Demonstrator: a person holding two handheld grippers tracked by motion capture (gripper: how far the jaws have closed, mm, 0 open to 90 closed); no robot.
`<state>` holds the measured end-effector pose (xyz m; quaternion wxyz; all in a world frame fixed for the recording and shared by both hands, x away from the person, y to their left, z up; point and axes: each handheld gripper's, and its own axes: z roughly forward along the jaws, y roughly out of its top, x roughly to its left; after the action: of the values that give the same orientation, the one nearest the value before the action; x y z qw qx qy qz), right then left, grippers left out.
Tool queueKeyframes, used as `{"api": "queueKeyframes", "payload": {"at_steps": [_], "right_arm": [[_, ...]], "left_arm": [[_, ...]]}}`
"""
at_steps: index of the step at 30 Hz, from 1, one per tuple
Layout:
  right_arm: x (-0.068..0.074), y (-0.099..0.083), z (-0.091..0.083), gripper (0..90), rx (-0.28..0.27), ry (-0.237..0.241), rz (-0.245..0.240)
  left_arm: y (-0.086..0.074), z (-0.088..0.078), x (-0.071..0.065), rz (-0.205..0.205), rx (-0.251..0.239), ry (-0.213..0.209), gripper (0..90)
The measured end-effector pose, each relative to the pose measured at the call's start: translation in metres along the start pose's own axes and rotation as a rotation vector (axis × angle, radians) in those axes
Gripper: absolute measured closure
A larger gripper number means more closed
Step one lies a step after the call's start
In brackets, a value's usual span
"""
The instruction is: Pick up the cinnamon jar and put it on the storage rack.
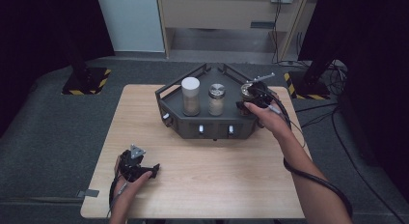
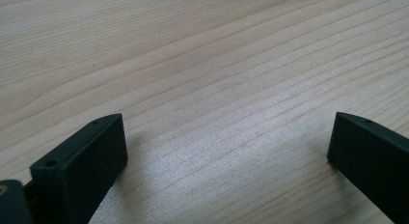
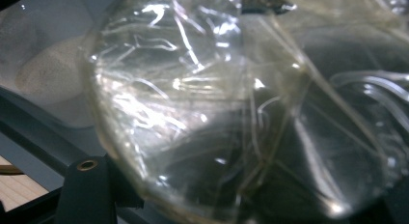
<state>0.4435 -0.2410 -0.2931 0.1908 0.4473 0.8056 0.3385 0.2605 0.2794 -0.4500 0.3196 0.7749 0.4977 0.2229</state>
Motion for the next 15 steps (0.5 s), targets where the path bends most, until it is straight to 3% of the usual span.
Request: {"api": "queueKeyframes", "payload": {"at_steps": [7, 15], "right_arm": [[-0.0007, 0.0000, -0.0001, 30.6, 0.001, 0.003, -0.002], [-0.0009, -0.0049, -0.0084, 14.7, -0.017, 0.012, -0.014]], "left_arm": [[0.0000, 0.0000, 0.0000, 0.000, 0.000, 0.000, 0.0], [0.0000, 0.0000, -0.0001, 0.000, 0.000, 0.000, 0.0]]}}
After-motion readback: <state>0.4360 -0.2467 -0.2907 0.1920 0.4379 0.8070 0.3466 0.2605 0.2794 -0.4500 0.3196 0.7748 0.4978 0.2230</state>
